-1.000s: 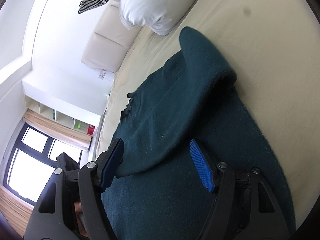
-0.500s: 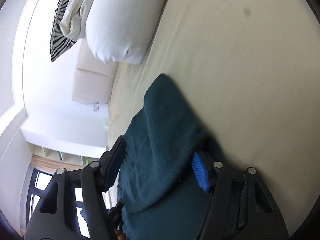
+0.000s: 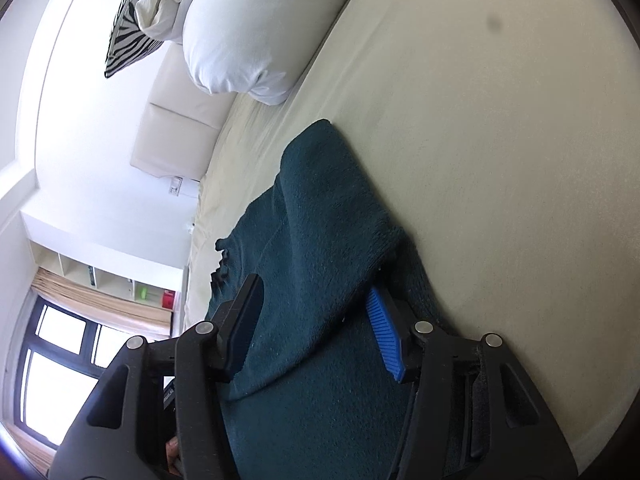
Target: Fold small clothes
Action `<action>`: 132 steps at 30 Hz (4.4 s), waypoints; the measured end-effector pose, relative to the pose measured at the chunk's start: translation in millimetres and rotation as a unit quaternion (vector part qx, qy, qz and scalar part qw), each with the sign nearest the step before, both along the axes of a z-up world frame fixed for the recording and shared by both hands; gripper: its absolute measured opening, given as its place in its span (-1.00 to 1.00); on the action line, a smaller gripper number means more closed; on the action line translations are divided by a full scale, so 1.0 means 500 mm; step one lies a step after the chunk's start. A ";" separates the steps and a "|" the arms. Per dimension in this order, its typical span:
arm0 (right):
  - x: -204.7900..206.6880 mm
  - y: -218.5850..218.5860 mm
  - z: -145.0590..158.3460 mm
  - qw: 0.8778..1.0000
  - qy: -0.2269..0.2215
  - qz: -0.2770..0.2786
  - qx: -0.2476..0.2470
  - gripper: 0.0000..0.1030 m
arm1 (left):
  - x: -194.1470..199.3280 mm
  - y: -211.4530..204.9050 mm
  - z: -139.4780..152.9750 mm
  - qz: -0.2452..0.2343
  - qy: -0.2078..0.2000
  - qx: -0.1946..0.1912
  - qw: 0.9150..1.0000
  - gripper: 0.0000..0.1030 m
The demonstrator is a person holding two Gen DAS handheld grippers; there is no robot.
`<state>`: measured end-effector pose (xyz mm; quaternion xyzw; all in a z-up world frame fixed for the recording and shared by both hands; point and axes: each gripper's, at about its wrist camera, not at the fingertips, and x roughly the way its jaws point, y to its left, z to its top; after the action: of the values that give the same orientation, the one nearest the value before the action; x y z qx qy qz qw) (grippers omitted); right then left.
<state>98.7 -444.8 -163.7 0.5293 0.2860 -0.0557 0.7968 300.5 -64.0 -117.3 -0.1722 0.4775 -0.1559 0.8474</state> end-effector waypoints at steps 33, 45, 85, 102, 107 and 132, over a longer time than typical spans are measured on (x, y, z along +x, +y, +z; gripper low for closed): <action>-0.028 0.000 -0.016 1.000 0.020 -0.019 -0.011 -0.11 | 0.003 0.045 -0.034 0.020 -0.023 -0.006 1.000 -0.84; 0.083 -0.048 0.124 0.983 0.065 0.022 -0.171 -0.03 | -0.009 0.057 -0.056 0.020 -0.039 -0.026 0.999 -0.79; 0.104 0.007 0.050 0.915 0.207 0.075 -0.337 -1.00 | -0.015 0.073 -0.059 0.021 -0.045 -0.051 0.997 -0.75; -0.010 0.017 0.109 0.991 0.066 0.034 -0.112 0.21 | -0.080 0.076 -0.012 0.002 -0.057 -0.039 0.998 0.28; 0.009 0.005 0.038 0.997 0.069 0.044 -0.013 0.20 | -0.084 0.062 -0.023 -0.007 -0.066 -0.011 0.998 0.28; -0.127 0.149 0.188 0.981 -0.006 0.044 -0.187 -0.34 | -0.357 0.559 0.016 0.250 -0.047 -0.139 0.957 0.28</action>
<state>35.0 -370.4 -69.5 0.3582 0.2889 -0.0698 0.8851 121.8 215.3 -109.5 -0.3946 0.3528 -0.0119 0.8484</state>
